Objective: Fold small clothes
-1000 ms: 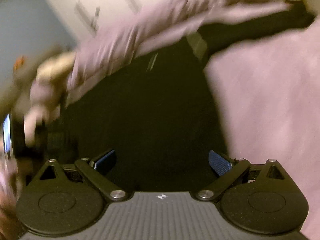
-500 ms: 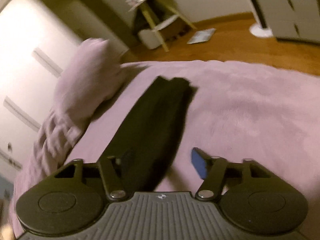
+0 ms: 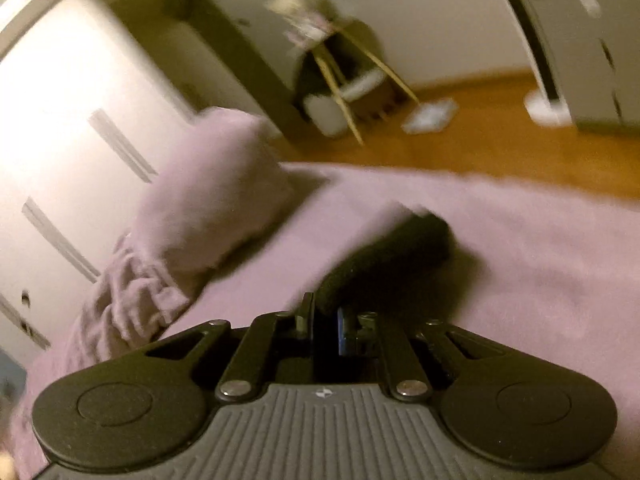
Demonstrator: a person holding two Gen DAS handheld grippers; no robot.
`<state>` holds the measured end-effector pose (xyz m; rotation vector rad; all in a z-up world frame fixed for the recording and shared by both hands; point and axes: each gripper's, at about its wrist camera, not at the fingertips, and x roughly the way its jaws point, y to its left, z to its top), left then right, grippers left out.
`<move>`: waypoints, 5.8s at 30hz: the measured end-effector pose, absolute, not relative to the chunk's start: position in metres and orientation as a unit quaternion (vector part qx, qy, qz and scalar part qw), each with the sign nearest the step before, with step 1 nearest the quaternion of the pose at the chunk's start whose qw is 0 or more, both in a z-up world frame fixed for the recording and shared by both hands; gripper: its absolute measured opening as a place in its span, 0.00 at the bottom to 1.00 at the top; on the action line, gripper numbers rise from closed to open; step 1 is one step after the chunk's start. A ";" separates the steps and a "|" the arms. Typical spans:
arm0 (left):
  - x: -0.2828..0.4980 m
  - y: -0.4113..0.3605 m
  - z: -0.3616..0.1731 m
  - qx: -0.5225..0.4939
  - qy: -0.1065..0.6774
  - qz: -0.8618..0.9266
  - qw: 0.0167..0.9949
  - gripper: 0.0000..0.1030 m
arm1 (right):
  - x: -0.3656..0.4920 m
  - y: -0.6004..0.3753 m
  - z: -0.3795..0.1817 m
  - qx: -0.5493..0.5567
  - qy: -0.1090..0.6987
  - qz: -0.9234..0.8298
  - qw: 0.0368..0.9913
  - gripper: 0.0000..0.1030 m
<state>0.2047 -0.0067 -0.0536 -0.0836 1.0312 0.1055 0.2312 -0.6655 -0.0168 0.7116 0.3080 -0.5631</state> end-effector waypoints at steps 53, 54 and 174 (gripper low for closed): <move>0.419 -0.022 -0.059 -0.223 0.450 -0.035 0.864 1.00 | 0.260 -0.407 -0.130 0.472 0.175 -0.009 0.864 0.24; 0.425 -0.026 -0.063 -0.224 0.454 -0.043 0.861 0.98 | 0.259 -0.406 -0.131 0.471 0.171 -0.009 0.865 0.25; 0.370 0.406 -0.059 -0.397 0.288 0.163 0.856 0.14 | 0.213 -0.283 -0.105 0.190 0.239 -0.087 0.948 0.96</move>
